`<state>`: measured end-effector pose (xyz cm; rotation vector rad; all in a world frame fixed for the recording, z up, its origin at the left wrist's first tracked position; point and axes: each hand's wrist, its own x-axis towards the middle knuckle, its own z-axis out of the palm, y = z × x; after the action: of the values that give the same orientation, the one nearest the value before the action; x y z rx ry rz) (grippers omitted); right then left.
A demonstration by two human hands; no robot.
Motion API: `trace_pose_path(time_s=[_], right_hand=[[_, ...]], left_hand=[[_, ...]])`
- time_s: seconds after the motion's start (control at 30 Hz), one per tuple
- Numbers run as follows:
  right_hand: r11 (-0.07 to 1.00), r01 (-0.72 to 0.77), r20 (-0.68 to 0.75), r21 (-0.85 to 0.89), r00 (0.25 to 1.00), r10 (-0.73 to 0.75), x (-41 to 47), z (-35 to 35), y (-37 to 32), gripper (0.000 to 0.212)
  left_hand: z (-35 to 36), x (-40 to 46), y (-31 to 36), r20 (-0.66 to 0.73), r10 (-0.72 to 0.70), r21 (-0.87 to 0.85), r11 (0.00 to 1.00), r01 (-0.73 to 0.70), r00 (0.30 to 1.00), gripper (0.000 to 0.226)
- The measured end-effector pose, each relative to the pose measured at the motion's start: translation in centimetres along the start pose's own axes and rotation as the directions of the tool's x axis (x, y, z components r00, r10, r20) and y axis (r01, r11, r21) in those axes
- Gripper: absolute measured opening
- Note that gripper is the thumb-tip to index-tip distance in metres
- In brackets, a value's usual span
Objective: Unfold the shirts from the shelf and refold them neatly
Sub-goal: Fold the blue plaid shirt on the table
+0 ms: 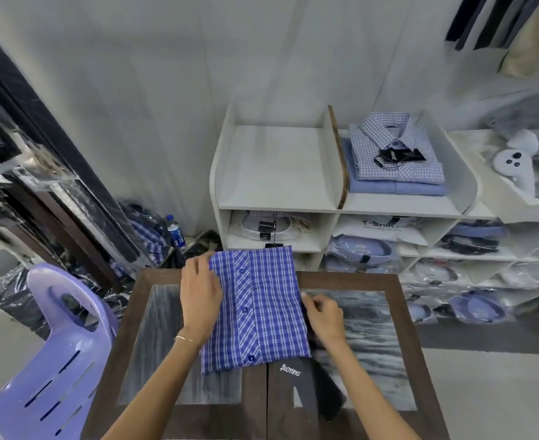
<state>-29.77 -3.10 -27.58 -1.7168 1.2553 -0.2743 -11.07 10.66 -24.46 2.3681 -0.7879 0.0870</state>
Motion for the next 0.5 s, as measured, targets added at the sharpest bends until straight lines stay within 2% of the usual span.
trace_pose_path(time_s=[0.07,0.1,0.13,0.17,0.2,0.27,0.3,0.37,0.5], right_hand=[[0.997,-0.027,0.152,0.071,0.988,0.016,-1.0,-0.8,0.0,0.038],[0.996,-0.050,0.213,0.080,0.977,0.032,-1.5,-0.8,0.1,0.043],[0.994,-0.070,0.257,0.081,0.965,0.047,-1.8,-0.7,0.3,0.047],[0.993,-0.072,0.282,0.096,0.958,0.043,-2.1,-0.6,0.4,0.048],[0.991,-0.066,0.293,0.114,0.956,0.030,-2.3,-0.4,0.5,0.048],[0.993,-0.006,0.261,0.118,0.965,-0.026,-2.4,-0.1,0.5,0.047],[0.994,0.035,0.228,0.100,0.972,-0.057,-2.4,0.2,0.6,0.046],[0.995,0.055,0.171,0.086,0.983,-0.069,-2.6,0.3,0.8,0.041],[0.972,-0.096,0.165,0.213,0.984,0.061,-2.7,1.6,1.6,0.033]], left_hand=[[0.7,1.9,2.2,0.123,0.266,0.046,0.961,-0.273,0.956,0.032],[1.2,2.6,3.4,0.217,0.399,0.080,0.902,-0.424,0.891,0.036],[1.8,3.2,4.5,0.339,0.520,0.108,0.806,-0.581,0.784,0.044],[2.4,3.5,5.7,0.472,0.615,0.095,0.676,-0.731,0.631,0.054],[2.7,3.6,7.0,0.620,0.639,0.056,0.543,-0.838,0.455,0.064],[3.3,3.9,9.8,0.871,0.469,-0.007,0.305,-0.952,0.143,0.075],[3.6,4.0,11.1,0.923,0.382,-0.035,0.179,-0.983,0.037,0.077],[4.6,4.0,13.7,0.967,0.246,-0.062,0.001,-0.998,-0.060,0.080],[6.9,4.5,15.4,0.995,0.064,-0.067,-0.076,-0.995,-0.072,0.075]])
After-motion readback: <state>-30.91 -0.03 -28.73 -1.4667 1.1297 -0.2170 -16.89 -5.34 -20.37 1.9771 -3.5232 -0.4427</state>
